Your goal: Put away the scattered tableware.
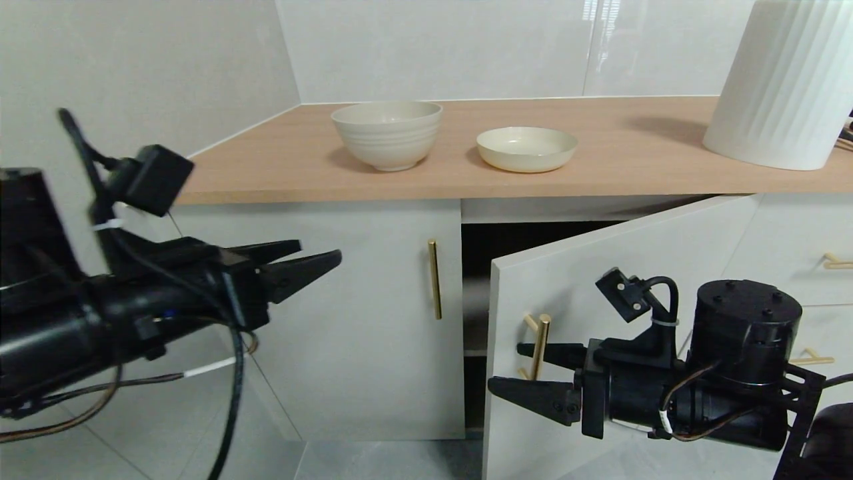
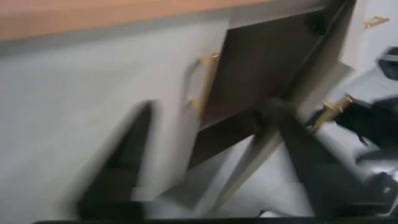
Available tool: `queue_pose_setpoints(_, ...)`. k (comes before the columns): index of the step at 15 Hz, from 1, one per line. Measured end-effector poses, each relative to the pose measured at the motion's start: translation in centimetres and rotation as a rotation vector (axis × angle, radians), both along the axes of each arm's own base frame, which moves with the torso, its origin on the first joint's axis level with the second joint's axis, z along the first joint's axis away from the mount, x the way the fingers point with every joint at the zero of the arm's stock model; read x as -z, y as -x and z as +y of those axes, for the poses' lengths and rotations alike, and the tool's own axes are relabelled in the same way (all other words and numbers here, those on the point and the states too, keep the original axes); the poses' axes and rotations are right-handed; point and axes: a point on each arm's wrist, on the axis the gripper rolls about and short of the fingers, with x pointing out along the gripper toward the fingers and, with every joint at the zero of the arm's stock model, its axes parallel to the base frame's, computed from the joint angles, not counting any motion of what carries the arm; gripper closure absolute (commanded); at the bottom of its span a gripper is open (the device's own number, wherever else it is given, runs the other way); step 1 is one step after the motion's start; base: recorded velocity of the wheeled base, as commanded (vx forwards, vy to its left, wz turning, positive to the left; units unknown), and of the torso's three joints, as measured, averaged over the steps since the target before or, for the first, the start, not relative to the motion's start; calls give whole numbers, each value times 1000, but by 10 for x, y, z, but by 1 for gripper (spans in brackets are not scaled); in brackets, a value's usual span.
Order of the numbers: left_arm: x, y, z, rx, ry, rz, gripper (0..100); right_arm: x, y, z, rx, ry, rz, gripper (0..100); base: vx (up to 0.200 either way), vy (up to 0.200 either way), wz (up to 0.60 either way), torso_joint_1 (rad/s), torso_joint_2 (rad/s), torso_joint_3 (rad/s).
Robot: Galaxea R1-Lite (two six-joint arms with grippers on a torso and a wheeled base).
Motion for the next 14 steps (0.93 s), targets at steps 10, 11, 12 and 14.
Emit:
queue_pose_setpoints(10,46,-26,-93,274,49,132,100,0,0,0,4,0,-1,0,0,0,0,0,0,0)
queue_pose_setpoints(11,52,-33,-101,283,43,126,100,0,0,0,5,0,-1,0,0,0,0,0,0,0)
queue_pose_setpoints(12,59,-40,-108,288,45,112,100,0,0,0,6,0,-1,0,0,0,0,0,0,0)
queue_pose_setpoints(14,71,-53,-119,293,71,60,100,-1,0,0,7,-1,-2,0,0,0,0,0,0,0)
